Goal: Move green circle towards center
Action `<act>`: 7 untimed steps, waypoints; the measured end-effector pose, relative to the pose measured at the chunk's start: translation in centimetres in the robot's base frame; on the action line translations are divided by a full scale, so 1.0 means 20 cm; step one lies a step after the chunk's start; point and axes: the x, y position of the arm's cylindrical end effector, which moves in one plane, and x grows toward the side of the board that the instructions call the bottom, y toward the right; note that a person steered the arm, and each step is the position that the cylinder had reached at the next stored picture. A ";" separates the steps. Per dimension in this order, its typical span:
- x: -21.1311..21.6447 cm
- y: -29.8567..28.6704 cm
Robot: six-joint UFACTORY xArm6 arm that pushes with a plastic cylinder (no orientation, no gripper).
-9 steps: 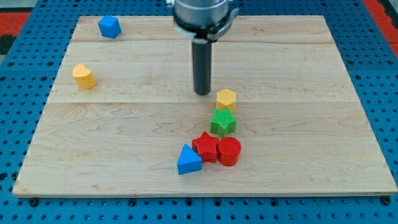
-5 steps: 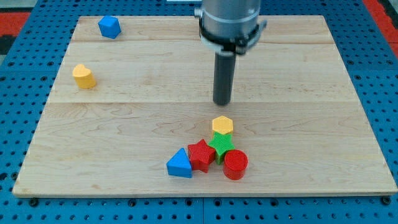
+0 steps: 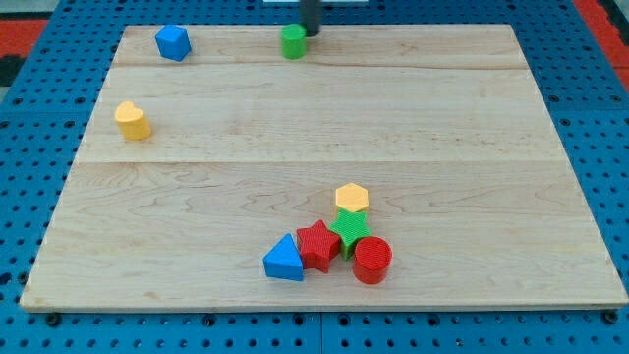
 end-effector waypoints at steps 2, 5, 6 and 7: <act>0.15 -0.22; 0.50 -0.20; 0.65 -0.18; 0.80 -0.22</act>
